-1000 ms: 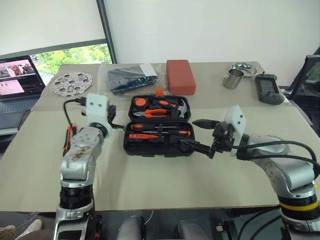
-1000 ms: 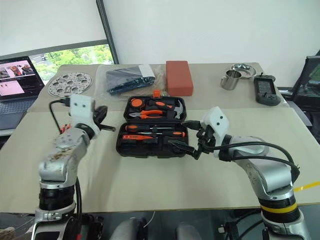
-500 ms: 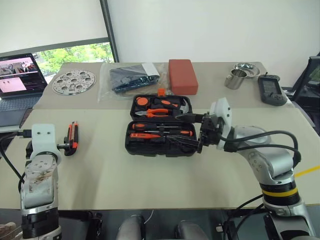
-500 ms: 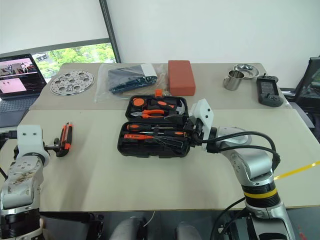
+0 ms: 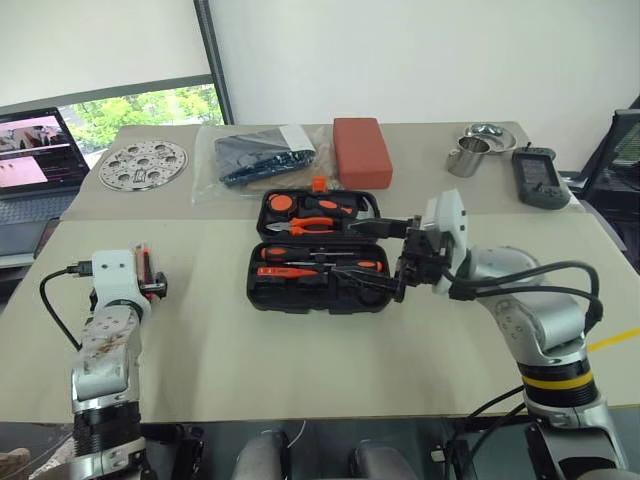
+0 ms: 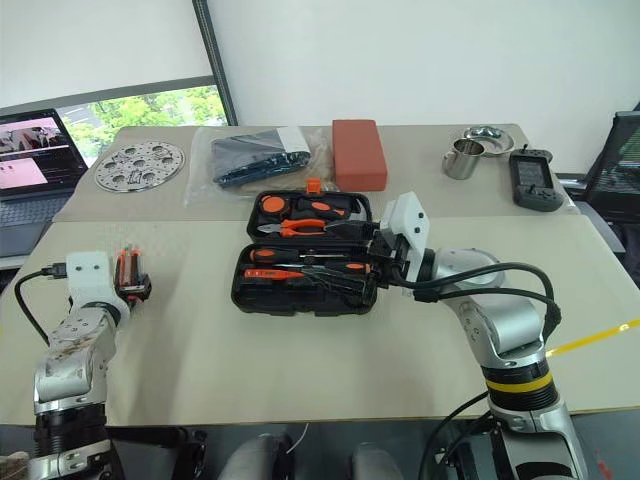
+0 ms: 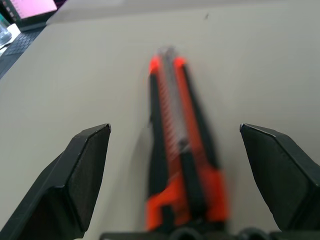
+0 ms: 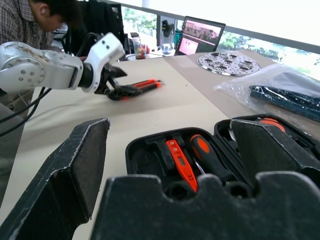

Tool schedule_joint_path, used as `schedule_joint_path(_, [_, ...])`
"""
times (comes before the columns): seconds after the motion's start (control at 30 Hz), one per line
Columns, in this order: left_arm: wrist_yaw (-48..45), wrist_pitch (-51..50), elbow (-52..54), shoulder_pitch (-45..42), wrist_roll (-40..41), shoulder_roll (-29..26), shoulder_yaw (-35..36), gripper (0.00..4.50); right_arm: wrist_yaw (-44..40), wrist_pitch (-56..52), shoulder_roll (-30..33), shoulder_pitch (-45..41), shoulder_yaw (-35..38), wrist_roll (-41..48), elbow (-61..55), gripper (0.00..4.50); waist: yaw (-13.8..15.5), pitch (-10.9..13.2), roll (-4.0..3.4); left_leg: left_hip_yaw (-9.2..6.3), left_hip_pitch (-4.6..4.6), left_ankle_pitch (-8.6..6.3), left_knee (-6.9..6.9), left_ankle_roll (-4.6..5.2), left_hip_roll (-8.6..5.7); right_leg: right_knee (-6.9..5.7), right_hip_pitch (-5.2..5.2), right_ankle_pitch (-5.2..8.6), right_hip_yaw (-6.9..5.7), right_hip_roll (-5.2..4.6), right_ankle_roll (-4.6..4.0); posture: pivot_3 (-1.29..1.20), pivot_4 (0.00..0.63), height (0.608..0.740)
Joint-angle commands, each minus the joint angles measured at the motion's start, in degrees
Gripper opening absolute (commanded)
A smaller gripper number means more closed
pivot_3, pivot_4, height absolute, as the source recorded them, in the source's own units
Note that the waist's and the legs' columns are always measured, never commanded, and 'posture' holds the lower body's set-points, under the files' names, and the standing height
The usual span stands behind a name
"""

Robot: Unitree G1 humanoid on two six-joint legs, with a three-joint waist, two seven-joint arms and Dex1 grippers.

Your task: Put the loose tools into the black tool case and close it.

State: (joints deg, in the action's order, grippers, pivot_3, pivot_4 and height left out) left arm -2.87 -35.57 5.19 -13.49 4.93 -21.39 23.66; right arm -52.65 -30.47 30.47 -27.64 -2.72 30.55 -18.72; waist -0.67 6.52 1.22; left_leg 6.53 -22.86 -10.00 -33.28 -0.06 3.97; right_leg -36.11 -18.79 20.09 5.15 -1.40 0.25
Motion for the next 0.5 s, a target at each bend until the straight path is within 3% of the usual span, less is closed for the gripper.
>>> schedule_joint_path(0.03, [1.6,1.2,0.6,-1.0,0.9,0.0,2.3,4.44,0.3,1.5,0.3,0.2,1.1,0.3,-1.5,4.50,-0.1,0.0,0.00,0.01,0.02,0.00,0.00,0.00,-0.01,0.00,0.01,0.00,0.02,0.00,0.00,0.00,0.150,0.740])
schedule_joint_path(0.23, [2.8,-0.8,-0.7,-0.8,1.6,1.8,1.3,4.44,0.7,1.5,0.6,0.5,1.4,0.2,-1.7,4.50,0.0,0.0,0.00,0.02,0.02,0.00,-0.02,0.01,-0.03,-0.01,0.02,0.00,0.02,0.01,0.01,0.00,0.150,0.740])
schedule_joint_path(0.5, [6.5,-2.7,-6.4,-1.1,4.7,4.0,6.8,4.44,1.4,1.1,1.7,1.2,1.9,0.1,-2.2,4.50,-0.1,0.0,0.01,0.02,0.03,0.01,-0.02,-0.01,-0.01,-0.01,0.02,0.00,0.03,0.05,0.01,0.00,0.150,0.740])
